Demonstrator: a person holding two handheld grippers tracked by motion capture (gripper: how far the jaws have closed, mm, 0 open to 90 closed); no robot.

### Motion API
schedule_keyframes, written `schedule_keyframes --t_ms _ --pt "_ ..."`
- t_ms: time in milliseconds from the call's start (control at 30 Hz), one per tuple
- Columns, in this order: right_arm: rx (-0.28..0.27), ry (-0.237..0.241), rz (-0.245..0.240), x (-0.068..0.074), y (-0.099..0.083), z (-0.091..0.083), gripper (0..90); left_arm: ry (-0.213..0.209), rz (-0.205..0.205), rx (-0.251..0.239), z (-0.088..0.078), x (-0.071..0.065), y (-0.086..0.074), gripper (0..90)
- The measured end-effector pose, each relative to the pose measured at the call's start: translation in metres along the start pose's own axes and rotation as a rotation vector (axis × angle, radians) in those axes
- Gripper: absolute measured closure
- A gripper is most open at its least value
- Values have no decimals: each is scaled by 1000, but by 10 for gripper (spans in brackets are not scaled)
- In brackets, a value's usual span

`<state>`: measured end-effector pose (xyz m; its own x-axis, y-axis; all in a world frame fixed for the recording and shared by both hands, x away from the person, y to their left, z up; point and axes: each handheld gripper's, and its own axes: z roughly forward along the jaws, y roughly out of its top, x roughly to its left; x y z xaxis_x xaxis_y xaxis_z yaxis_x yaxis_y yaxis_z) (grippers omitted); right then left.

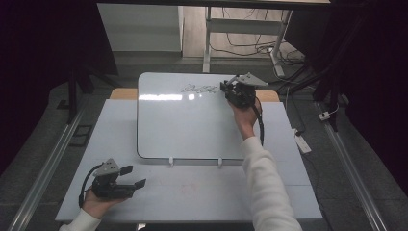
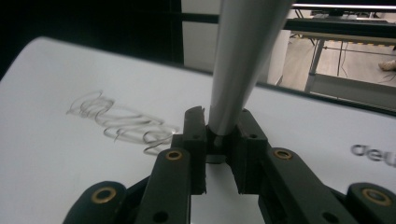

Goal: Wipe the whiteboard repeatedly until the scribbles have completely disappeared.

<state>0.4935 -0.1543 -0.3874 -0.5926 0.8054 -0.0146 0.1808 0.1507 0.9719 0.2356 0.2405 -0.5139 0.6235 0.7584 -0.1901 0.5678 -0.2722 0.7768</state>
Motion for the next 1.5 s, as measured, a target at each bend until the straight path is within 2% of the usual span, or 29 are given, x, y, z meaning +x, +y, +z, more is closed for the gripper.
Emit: schedule_keyframes --t_ms 33,100,133,167,267,300,333,400,467,500,567,667,700,733,767,833,900,933,967,1033,1067,1100,1167,1267,1300,1367,1433,1467,1500 --pt "0 0 0 0 0 0 772 1 1 -2 0 0 0 226" --pt "35 76 -70 11 -7 1 772 1 2 -4 -1 0 0 226" --pt "36 89 -117 17 -12 0 772 0 1 -4 -1 0 0 226" --pt "34 87 -136 19 -15 0 772 -1 0 -4 0 1 0 226" --pt "15 62 -100 14 -14 -1 772 -2 0 1 0 0 0 226" --pt "-12 10 -57 5 -9 -3 772 -1 0 0 0 0 0 226" --pt "-13 13 -40 3 -8 -3 771 2 3 -3 -1 -1 0 226" --pt "-6 12 -50 5 -8 -3 771 0 5 -8 -2 -1 0 226" --pt "19 70 -94 14 -12 0 772 -3 3 -6 -1 0 0 227" --pt "33 76 -136 20 -12 2 771 -1 3 -3 0 0 0 227" --pt "25 66 -131 18 -10 3 772 -3 1 2 1 0 0 227" --pt "2 -7 -72 8 -3 3 771 -2 4 -2 0 -1 0 227" --pt "0 -3 -51 7 -2 4 772 -1 5 -4 0 -1 1 227" --pt "10 13 -60 10 -3 5 771 -1 6 -5 0 -1 1 227" --pt "39 70 -119 21 -6 8 772 -2 7 -5 0 -1 1 227" --pt "51 79 -144 24 -7 8 771 -4 8 -2 1 -1 1 227" --pt "45 77 -124 21 -5 7 771 -3 7 3 1 -1 1 227" --pt "37 51 -111 17 -4 7 772 -1 5 2 1 -1 0 227" --pt "22 18 -65 9 -1 6 771 -1 2 -1 1 -1 1 227" --pt "19 21 -49 9 0 6 771 2 7 -4 0 -2 1 227" --pt "24 25 -57 12 -2 6 771 3 7 -5 0 -2 1 227" --pt "50 78 -107 23 -6 7 771 2 7 -5 1 -2 1 227" --pt "66 95 -159 32 -11 8 771 -1 5 0 2 -1 1 227" --pt "56 93 -138 28 -9 8 771 -3 6 3 2 -2 1 227" --pt "39 53 -108 21 -6 7 771 -1 8 1 2 -3 1 227" --pt "36 44 -95 18 -5 6 771 0 7 -2 1 -3 1 227" --pt "35 54 -85 20 -6 6 771 -1 2 -3 2 -2 2 227" --pt "53 101 -105 27 -11 7 771 -3 1 0 2 -1 2 227" --pt "58 110 -120 31 -13 8 771 -2 1 1 2 -1 2 227"
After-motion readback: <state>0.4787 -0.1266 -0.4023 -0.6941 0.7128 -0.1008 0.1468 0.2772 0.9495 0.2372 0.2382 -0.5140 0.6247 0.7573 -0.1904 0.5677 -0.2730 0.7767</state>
